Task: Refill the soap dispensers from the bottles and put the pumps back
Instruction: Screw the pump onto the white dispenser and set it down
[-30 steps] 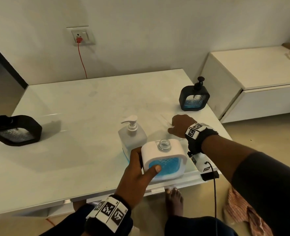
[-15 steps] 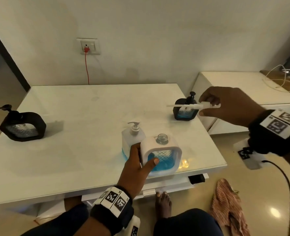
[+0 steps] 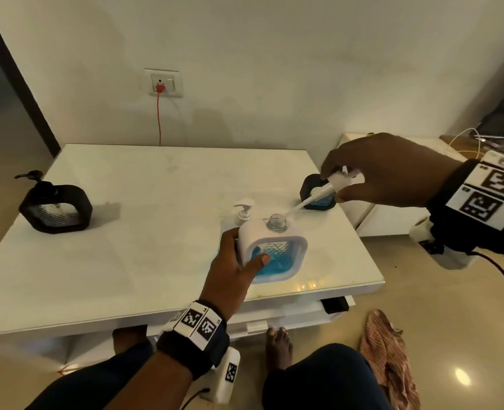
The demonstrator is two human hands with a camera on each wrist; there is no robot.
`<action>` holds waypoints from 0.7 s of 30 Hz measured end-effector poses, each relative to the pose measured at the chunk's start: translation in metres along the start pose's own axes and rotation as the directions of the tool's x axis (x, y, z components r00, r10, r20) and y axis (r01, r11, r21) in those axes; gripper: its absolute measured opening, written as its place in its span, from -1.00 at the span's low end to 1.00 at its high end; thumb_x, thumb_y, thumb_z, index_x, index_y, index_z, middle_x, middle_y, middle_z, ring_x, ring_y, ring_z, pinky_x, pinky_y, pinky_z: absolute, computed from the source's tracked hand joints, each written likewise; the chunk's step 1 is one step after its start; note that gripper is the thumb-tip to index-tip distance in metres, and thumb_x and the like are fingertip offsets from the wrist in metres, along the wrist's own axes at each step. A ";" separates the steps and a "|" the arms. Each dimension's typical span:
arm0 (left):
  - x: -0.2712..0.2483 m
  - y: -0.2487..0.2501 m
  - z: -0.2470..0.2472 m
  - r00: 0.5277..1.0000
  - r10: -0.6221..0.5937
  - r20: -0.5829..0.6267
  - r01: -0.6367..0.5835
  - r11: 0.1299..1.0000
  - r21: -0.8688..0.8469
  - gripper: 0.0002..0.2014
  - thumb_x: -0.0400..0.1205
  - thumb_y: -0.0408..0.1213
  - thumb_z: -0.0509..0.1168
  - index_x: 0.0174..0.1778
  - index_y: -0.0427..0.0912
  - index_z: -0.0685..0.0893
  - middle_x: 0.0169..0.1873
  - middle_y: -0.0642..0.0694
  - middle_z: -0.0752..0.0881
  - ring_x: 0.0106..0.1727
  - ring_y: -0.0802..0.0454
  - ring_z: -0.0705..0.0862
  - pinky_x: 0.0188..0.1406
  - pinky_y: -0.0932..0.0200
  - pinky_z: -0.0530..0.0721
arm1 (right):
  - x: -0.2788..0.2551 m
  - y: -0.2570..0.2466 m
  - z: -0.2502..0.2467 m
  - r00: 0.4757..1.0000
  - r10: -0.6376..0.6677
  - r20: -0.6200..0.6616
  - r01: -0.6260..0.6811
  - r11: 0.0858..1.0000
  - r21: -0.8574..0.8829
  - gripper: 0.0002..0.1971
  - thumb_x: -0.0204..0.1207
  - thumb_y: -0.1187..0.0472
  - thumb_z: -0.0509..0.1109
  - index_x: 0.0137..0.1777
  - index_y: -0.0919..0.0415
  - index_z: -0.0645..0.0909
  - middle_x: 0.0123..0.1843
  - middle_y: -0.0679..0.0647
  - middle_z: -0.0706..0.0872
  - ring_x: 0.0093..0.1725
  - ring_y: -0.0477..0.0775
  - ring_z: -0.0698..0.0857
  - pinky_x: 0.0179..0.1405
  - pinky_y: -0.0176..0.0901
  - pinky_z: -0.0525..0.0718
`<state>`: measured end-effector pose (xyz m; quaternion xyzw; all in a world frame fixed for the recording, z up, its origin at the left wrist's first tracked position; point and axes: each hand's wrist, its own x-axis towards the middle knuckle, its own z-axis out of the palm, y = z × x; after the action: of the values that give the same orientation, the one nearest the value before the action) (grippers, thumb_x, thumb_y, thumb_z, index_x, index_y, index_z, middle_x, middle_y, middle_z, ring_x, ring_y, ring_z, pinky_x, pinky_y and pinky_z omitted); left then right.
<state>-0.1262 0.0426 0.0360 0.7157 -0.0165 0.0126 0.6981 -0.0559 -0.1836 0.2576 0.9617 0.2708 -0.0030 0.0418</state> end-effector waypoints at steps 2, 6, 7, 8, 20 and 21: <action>0.000 0.001 -0.003 1.000 0.013 0.009 -0.014 1.000 0.024 -0.53 0.66 -0.24 0.52 0.36 0.13 0.44 0.18 0.17 0.71 0.12 0.40 0.73 -0.05 0.45 0.71 | 0.006 -0.010 0.002 0.999 -0.034 0.028 0.036 0.998 -0.046 -0.67 0.49 -0.02 0.55 0.23 -0.16 0.64 0.02 -0.22 0.65 0.02 -0.03 0.61 0.05 -0.02 0.63; 0.001 0.002 -0.005 0.999 0.027 0.035 -0.029 0.998 0.056 -0.52 0.67 -0.24 0.53 0.37 0.17 0.44 0.16 0.25 0.69 0.10 0.53 0.69 -0.02 0.47 0.71 | 0.019 -0.030 0.007 0.987 -0.132 0.087 0.140 0.986 -0.090 -0.64 0.51 0.05 0.57 0.29 -0.11 0.65 0.14 -0.12 0.68 0.16 0.03 0.61 0.06 -0.11 0.52; 0.001 0.002 -0.006 0.999 0.025 0.035 -0.027 0.998 0.055 -0.52 0.67 -0.24 0.52 0.38 0.17 0.44 0.16 0.26 0.69 0.10 0.52 0.70 0.00 0.46 0.72 | 0.023 -0.035 0.009 0.982 -0.159 0.102 0.169 0.981 -0.092 -0.64 0.52 0.06 0.56 0.30 -0.08 0.65 0.16 -0.10 0.68 0.18 0.04 0.61 0.11 -0.07 0.55; 0.002 0.002 -0.006 0.999 0.024 0.030 -0.026 0.998 0.056 -0.51 0.67 -0.22 0.52 0.39 0.17 0.43 0.16 0.25 0.69 0.11 0.48 0.71 0.01 0.45 0.73 | 0.026 -0.042 0.012 0.975 -0.189 0.118 0.201 0.975 -0.094 -0.64 0.53 0.06 0.56 0.31 -0.06 0.65 0.17 -0.07 0.68 0.20 0.06 0.61 0.17 0.01 0.59; 0.005 0.003 -0.014 0.998 0.054 -0.014 -0.053 0.998 0.019 -0.58 0.66 -0.18 0.52 0.32 0.14 0.47 0.15 0.14 0.70 0.13 0.33 0.73 0.02 0.32 0.79 | 0.038 -0.060 0.024 0.952 -0.304 0.048 0.288 0.936 0.203 -0.37 0.56 0.08 0.52 0.62 -0.04 0.45 0.41 -0.16 0.61 0.24 -0.12 0.61 0.21 -0.34 0.54; 0.006 0.004 -0.015 0.998 0.056 -0.022 -0.056 0.998 0.005 -0.58 0.67 -0.19 0.51 0.34 0.12 0.47 0.15 0.15 0.70 0.12 0.36 0.73 0.01 0.35 0.77 | 0.036 -0.055 0.021 0.965 -0.261 0.016 0.247 0.930 0.272 -0.35 0.52 0.08 0.56 0.61 -0.07 0.46 0.40 -0.20 0.63 0.21 -0.19 0.62 0.15 -0.43 0.56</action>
<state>-0.1207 0.0573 0.0403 0.7161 -0.0289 0.0403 0.6962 -0.0535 -0.1204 0.2314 0.9149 0.3889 -0.0700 -0.0822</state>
